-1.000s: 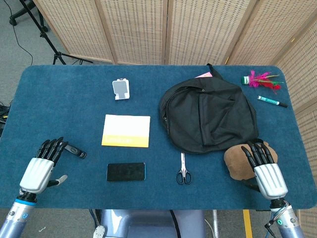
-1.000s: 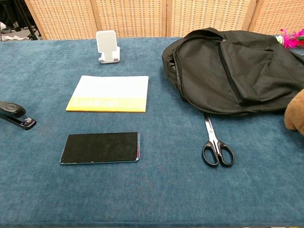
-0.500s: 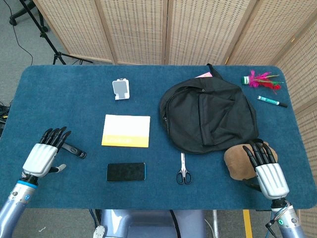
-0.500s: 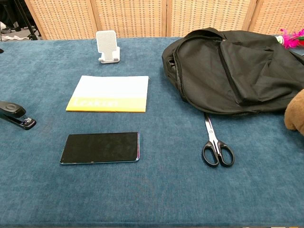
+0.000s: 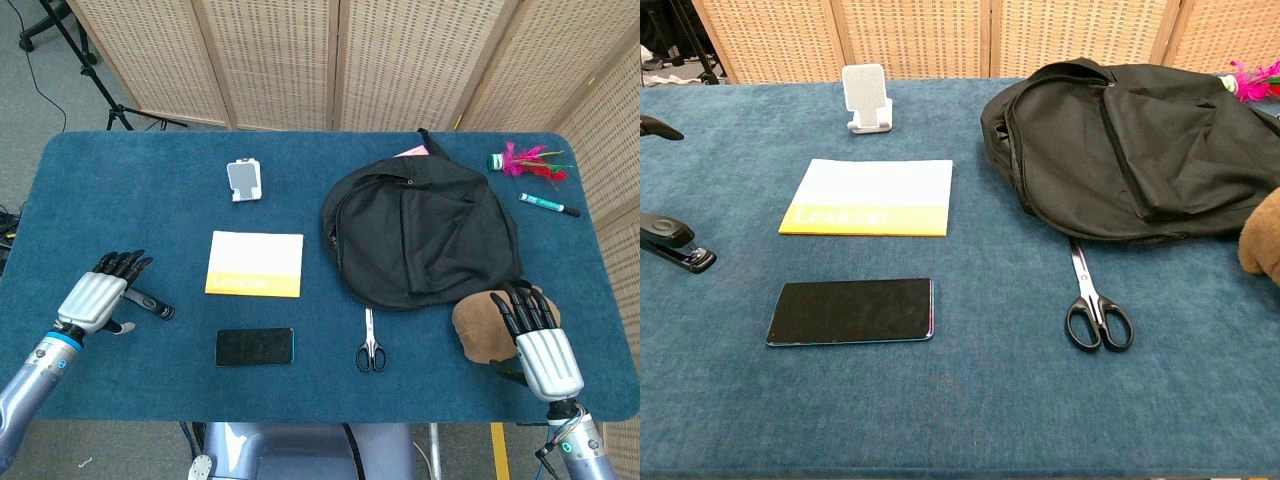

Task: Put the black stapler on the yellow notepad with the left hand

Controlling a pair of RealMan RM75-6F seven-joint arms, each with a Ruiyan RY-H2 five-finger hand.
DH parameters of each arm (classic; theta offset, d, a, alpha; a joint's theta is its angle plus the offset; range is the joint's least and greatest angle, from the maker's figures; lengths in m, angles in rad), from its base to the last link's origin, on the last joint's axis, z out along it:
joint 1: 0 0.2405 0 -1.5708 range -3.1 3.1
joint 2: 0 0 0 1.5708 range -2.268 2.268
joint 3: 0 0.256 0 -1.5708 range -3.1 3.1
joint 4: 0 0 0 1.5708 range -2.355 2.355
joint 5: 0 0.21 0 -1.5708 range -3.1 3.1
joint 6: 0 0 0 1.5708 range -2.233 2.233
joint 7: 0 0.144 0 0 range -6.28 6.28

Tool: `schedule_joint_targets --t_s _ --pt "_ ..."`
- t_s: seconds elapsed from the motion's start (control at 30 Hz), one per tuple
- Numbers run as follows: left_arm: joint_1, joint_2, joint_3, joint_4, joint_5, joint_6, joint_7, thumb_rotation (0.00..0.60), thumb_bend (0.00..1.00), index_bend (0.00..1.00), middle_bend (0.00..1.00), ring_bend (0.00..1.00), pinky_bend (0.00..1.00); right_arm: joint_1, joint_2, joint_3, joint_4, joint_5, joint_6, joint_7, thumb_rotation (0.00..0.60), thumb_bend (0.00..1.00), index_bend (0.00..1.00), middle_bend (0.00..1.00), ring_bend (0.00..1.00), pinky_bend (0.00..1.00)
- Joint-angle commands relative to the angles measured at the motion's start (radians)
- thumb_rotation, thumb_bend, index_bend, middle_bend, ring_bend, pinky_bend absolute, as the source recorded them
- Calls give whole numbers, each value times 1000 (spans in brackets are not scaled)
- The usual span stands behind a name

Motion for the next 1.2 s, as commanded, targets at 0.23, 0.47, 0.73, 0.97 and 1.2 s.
schedule_joint_targets --t_s 0.23,0.47,0.73,0.97,1.2 --pt "-70 3 17 28 -67 -123 3 600 0 45 0 0 12 -2 -5 2 5 -3 10 4 600 105 0 0 0 0" --pt "-94 -13 31 49 -96 -149 44 600 22 95 0 0 29 -3 -7 4 10 -7 19 11 600 105 0 0 0 0" --pt "-119 -23 41 57 -129 -185 50 600 74 123 0 0 44 -5 -11 5 15 -12 28 14 600 105 0 0 0 0" --pt "-127 -49 52 81 -136 -188 47 600 96 140 0 0 49 -6 -12 6 17 -13 35 19 600 105 0 0 0 0" --pt "-128 -66 62 87 -134 -178 48 600 154 198 0 10 75 -7 -14 8 20 -15 39 22 600 105 0 0 0 0"
